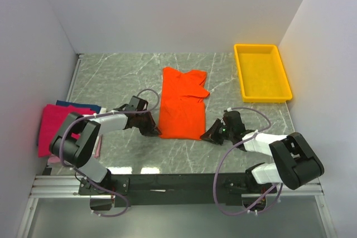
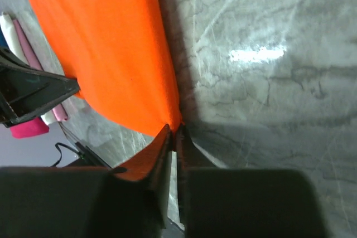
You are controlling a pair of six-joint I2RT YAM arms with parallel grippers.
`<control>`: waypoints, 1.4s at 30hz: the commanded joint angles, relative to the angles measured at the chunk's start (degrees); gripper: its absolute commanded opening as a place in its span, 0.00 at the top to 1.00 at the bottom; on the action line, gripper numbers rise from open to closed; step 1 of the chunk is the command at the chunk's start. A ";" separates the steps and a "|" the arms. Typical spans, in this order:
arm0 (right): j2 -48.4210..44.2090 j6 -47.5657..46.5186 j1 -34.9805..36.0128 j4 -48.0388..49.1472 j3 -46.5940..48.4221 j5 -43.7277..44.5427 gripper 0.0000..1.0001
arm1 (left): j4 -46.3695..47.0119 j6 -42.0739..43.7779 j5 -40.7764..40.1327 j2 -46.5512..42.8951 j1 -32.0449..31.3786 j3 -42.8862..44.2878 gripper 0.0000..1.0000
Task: Fold and stack the t-shirts
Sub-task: Fold the tshirt
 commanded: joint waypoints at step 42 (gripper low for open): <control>-18.16 -18.23 1.53 -44.49 33.11 12.69 1.00 | -27.36 4.43 -9.56 -14.24 -2.37 26.69 0.99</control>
